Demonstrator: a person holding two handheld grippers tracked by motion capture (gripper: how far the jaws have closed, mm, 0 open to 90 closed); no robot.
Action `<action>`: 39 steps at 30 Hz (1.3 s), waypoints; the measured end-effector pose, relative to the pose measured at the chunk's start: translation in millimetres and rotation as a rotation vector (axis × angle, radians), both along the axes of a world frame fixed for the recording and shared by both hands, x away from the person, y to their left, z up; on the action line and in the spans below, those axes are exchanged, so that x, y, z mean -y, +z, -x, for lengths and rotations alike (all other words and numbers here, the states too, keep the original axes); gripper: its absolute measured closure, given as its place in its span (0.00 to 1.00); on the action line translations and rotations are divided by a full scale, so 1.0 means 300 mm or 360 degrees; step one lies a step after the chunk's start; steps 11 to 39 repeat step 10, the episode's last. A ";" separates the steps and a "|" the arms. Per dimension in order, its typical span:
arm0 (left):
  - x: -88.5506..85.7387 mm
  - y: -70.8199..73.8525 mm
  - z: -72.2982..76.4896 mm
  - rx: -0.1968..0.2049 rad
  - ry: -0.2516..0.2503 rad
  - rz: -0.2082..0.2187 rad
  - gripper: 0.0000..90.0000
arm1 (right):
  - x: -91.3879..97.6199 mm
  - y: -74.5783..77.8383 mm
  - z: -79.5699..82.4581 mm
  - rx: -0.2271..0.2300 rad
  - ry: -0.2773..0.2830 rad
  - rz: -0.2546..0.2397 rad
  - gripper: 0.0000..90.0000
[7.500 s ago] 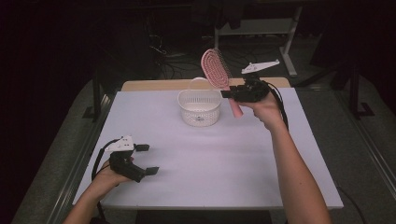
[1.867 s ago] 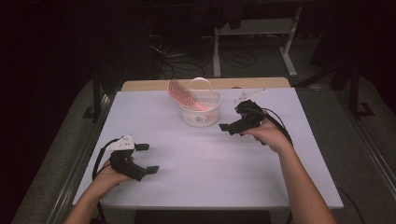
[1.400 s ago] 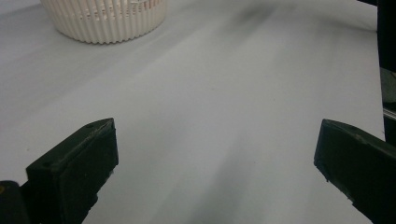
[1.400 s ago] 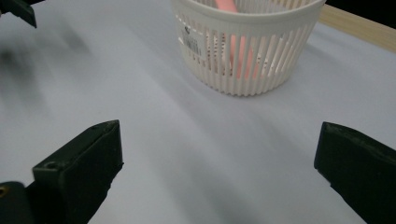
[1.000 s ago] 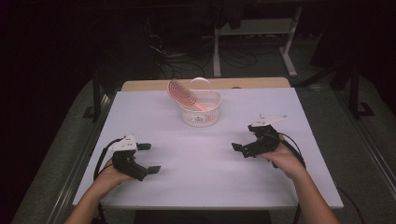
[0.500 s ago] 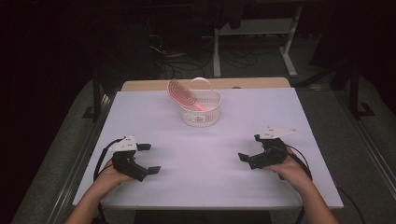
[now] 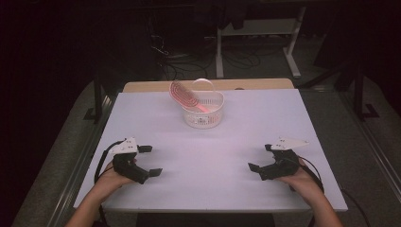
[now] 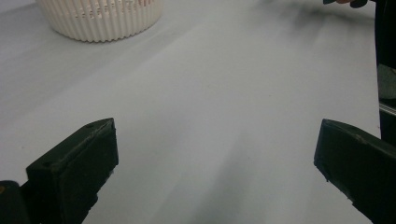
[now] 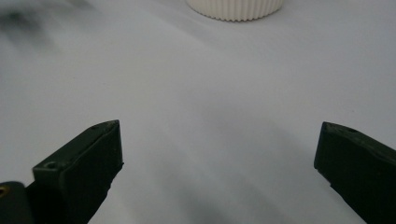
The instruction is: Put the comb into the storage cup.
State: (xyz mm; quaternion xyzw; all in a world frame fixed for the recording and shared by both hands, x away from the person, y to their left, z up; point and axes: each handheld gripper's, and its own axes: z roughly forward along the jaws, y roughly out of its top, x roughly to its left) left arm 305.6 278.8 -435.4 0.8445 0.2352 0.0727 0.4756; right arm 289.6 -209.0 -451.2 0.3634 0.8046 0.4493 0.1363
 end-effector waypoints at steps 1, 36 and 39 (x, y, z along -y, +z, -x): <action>0.001 0.000 0.000 0.0003 -0.0002 -0.0004 0.00 | 0.000 -0.003 0.000 0.0000 -0.0003 -0.0012 0.01; 0.004 -0.012 0.005 -0.0007 0.0008 -0.0028 0.00 | -0.031 -0.010 -0.003 0.0000 0.0063 0.0000 0.01; 0.004 -0.012 0.005 -0.0007 0.0008 -0.0028 0.00 | -0.031 -0.010 -0.003 0.0000 0.0063 0.0000 0.01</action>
